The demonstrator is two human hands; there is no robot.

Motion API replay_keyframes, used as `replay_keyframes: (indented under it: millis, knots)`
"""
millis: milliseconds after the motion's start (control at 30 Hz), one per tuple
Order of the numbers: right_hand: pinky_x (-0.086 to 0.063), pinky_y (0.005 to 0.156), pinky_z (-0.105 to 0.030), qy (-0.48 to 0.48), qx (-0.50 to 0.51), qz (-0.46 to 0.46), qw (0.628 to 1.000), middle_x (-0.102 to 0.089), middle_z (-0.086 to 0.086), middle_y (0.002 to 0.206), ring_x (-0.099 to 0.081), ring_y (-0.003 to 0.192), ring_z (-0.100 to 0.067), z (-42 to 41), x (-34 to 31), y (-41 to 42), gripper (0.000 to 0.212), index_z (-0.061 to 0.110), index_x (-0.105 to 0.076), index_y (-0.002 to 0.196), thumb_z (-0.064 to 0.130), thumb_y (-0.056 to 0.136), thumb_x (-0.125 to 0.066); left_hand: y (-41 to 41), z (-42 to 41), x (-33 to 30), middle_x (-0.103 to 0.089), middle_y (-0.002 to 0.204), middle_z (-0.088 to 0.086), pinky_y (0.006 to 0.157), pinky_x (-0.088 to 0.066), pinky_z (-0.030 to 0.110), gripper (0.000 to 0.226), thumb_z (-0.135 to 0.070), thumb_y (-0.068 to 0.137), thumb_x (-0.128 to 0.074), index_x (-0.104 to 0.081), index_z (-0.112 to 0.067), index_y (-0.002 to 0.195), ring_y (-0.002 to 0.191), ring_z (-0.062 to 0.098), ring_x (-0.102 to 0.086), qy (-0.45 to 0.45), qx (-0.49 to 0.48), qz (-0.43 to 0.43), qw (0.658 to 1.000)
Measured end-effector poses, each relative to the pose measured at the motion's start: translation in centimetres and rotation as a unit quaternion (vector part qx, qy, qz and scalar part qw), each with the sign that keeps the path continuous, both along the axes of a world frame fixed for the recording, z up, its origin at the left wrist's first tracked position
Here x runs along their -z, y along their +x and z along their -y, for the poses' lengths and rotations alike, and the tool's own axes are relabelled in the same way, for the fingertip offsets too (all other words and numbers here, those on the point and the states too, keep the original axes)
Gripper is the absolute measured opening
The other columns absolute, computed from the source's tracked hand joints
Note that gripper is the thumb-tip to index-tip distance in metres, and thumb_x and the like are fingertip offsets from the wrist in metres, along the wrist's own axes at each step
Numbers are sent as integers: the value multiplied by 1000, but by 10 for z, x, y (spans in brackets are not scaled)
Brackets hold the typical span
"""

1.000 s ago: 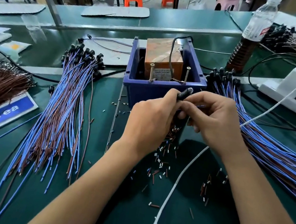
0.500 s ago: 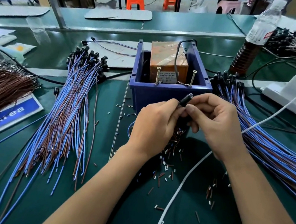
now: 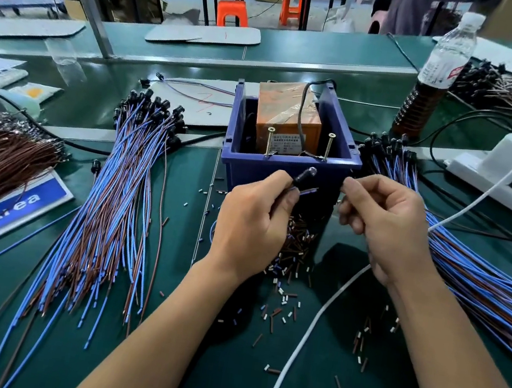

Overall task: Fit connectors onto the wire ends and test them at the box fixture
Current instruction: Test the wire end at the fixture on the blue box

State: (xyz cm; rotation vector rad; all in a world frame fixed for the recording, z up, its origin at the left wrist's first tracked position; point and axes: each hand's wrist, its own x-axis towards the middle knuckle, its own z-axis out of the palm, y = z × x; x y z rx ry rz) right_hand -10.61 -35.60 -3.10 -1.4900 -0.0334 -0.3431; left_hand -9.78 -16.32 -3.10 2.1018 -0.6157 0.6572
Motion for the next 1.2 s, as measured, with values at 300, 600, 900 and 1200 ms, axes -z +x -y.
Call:
replay_keyframes:
  millis: [300,600,900,1200]
  knots:
    - [-47,50,-19,-64,-44,30,997,-72,-5,69,-58,52,-10,-20,6,-5,8,19,-78,86,18,94,-78,2,1,4,-45,61,-8,50,-39,43,26,-17,101,-59,-48,-13,77,55,20,-44,-10,13,-6,1000]
    - [-49,53,-22,17,-18,15,1000,-66,0,69,-52,51,-11,-16,5,-5,13,21,-75,85,16,97,-73,5,-5,6,-46,58,-2,48,-36,43,26,-20,101,-55,-54,-8,78,52,21,-42,-52,26,-29,998]
    - [-39,42,-13,81,-70,26,994,-70,0,66,-51,43,-4,-48,0,-13,9,4,-76,93,11,86,-76,-2,6,7,-54,59,-2,48,-39,36,26,-16,102,-57,-55,-14,76,51,13,-46,-142,33,-58,988]
    - [-45,43,-21,116,-53,58,990,-70,-2,72,-49,43,-6,-52,-1,-14,4,17,-78,88,15,90,-76,-8,8,1,-63,65,-6,54,-47,40,26,-17,103,-57,-58,-13,78,56,13,-57,-149,-22,-16,988]
